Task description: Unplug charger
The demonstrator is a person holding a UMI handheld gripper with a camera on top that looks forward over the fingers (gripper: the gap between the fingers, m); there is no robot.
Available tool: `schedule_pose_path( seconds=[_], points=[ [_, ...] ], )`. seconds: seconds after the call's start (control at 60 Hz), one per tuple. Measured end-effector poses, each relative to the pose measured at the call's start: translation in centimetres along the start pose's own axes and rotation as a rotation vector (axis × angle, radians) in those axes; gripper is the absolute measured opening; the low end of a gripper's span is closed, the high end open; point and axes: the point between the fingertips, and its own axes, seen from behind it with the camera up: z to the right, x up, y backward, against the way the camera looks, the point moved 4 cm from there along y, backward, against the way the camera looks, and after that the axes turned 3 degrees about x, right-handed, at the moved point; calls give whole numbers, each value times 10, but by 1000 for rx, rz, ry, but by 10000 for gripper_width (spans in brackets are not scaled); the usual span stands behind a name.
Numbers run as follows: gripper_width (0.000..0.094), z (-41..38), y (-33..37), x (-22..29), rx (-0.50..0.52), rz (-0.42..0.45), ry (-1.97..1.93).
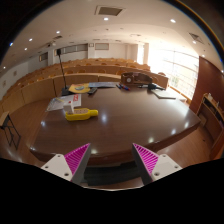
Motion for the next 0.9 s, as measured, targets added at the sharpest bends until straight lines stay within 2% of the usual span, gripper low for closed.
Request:
schedule_pose_path(
  seconds=[0.183,0.333,0.467,0.633,0.683,0.733,0.783,0.9],
  points=[
    [849,-105,-78,28,93,87,16],
    [849,-166,-145,66,118,133,25],
    [850,-191,-196,95,120,168,35],
    [835,-203,-260,111,92,163,69],
    [746,-204,-273,111,93,153,63],
    [546,-204,-280,109,94,149,53],
    [389,-213,-279,112,142,171,39],
    [337,-212,-278,111,118,171,51]
  ],
)
